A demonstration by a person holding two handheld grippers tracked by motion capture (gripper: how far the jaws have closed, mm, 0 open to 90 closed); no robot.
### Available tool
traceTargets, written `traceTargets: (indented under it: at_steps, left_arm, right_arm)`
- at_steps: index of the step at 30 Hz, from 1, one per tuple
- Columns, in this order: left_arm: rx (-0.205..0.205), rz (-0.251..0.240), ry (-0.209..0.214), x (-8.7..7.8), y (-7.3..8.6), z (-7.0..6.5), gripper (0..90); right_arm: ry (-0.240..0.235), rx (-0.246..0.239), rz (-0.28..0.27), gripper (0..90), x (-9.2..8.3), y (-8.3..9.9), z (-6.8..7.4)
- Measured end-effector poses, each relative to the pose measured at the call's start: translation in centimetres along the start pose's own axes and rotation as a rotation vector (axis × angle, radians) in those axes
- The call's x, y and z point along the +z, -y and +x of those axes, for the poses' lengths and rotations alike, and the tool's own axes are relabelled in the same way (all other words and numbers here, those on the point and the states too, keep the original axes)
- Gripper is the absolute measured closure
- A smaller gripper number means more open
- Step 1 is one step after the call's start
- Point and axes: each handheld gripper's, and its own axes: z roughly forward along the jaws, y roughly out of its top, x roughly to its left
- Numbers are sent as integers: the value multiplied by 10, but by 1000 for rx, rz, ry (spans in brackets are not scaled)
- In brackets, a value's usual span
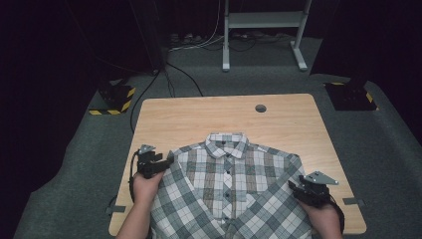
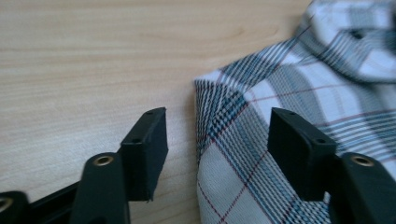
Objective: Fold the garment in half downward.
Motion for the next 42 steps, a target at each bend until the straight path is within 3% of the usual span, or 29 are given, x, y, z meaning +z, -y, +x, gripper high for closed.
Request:
traceTargets:
  at_steps: [3,6,8,10,12,16,19,20,21,25,29,33,34,35,42]
  left_arm:
    - [8,22,-55,9,2,-4,385]
    - [30,19,-86,11,1,-9,532]
    - [43,21,-101,12,1,-12,693]
    - [37,17,-100,13,1,-12,740]
    - [27,6,-93,14,2,-11,814]
    - [28,-2,-90,14,3,-11,828]
    - [19,-11,-79,14,4,-9,829]
    - [18,-11,-75,14,4,-9,829]
    - [16,-12,-73,14,4,-9,829]
    - [13,-10,-67,14,4,-8,826]
    - [3,-5,-56,13,3,-7,818]
    - [8,9,-45,13,1,-7,790]
    - [9,12,-43,14,1,-7,780]
    - [10,14,-42,13,1,-7,782]
    - [19,23,-30,12,2,-9,854]
  right_arm:
    - [3,-4,-1,487,0,0,0]
    - [2,-2,-1,487,0,0,0]
    - [-4,9,2,484,0,0,-1]
    - [-5,10,2,478,0,0,-1]
    - [-15,34,-3,396,-2,1,-5]
    - [-5,69,-49,389,-12,-2,-15]
    - [-11,141,-85,359,-17,-12,-35]
    - [-23,157,-62,353,-10,-20,-46]
    - [-23,157,-62,353,-10,-20,-46]
    - [-52,149,15,402,16,-35,-58]
    - [-79,125,85,485,41,-44,-60]
    - [-114,111,87,570,46,-48,-53]
    - [-116,106,87,611,46,-48,-50]
    - [-111,96,80,712,46,-48,-46]
    - [-112,117,71,843,47,-46,-40]
